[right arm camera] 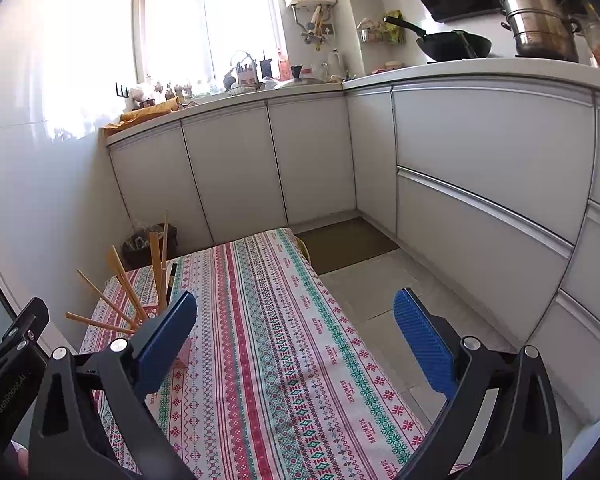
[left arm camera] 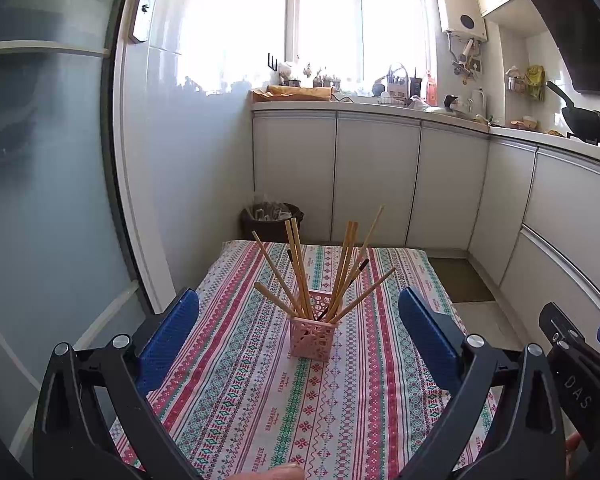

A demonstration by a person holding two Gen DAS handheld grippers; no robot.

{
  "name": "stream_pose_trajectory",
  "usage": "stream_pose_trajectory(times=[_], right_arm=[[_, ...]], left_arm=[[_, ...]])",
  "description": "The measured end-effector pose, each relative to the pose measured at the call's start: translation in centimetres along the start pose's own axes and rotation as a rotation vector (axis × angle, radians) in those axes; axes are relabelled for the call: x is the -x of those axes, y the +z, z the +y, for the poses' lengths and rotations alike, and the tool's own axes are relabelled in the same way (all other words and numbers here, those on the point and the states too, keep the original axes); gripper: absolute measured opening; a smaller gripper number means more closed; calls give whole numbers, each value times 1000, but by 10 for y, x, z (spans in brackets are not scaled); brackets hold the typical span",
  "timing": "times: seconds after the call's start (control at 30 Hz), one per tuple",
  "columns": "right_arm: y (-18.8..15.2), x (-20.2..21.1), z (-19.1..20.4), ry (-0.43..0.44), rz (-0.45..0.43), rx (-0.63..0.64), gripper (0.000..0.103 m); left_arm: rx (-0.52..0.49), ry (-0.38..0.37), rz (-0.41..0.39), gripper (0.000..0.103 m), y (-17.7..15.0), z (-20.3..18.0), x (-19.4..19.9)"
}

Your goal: Organize utensils

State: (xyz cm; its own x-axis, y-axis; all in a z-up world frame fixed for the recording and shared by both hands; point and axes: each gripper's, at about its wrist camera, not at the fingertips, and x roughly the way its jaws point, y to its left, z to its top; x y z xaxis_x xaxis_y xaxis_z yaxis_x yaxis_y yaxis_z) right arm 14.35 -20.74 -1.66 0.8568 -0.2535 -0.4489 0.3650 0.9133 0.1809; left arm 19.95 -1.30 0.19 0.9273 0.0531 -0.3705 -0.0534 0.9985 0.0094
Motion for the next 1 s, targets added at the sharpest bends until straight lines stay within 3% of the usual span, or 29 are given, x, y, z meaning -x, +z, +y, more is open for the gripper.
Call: stream_pose_trajectory(times=[1.0], right_arm=[[-1, -3, 1, 6, 12, -2, 96]], left_arm=[[0, -13, 20, 96, -4, -2, -4]])
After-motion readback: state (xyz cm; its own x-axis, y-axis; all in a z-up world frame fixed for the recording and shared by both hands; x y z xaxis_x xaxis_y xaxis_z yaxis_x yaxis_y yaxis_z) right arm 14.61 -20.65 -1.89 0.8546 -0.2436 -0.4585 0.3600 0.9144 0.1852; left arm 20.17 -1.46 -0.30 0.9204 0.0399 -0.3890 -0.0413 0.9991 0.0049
